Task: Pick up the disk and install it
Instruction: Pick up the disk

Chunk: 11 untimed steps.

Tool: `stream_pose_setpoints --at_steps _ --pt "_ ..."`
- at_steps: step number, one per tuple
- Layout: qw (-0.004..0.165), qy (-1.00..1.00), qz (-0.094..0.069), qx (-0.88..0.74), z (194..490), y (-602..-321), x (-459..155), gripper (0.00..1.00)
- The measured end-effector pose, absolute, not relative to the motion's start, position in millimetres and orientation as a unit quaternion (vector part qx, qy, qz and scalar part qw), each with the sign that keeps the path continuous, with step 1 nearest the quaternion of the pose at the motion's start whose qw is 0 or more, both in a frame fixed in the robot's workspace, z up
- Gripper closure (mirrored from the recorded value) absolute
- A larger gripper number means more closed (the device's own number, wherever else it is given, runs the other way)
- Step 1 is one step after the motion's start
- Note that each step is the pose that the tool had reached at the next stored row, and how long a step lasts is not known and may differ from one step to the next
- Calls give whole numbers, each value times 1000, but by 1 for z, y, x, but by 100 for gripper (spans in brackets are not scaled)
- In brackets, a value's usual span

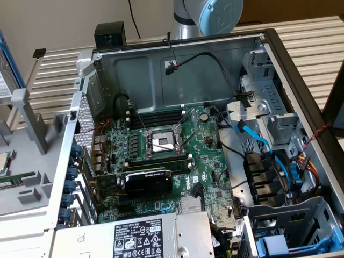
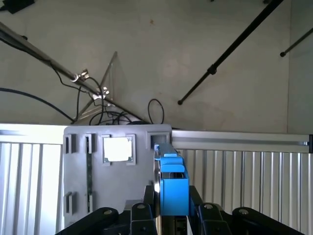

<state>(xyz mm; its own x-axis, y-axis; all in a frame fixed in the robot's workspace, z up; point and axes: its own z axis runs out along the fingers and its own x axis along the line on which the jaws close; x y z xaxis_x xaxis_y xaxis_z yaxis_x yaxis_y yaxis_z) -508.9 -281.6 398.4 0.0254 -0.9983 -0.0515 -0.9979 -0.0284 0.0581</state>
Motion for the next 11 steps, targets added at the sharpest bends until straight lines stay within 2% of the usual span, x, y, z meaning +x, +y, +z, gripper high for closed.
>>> stream_pose_setpoints --at_steps 11 --pt "3 -697 -39 716 417 -271 -488 63"
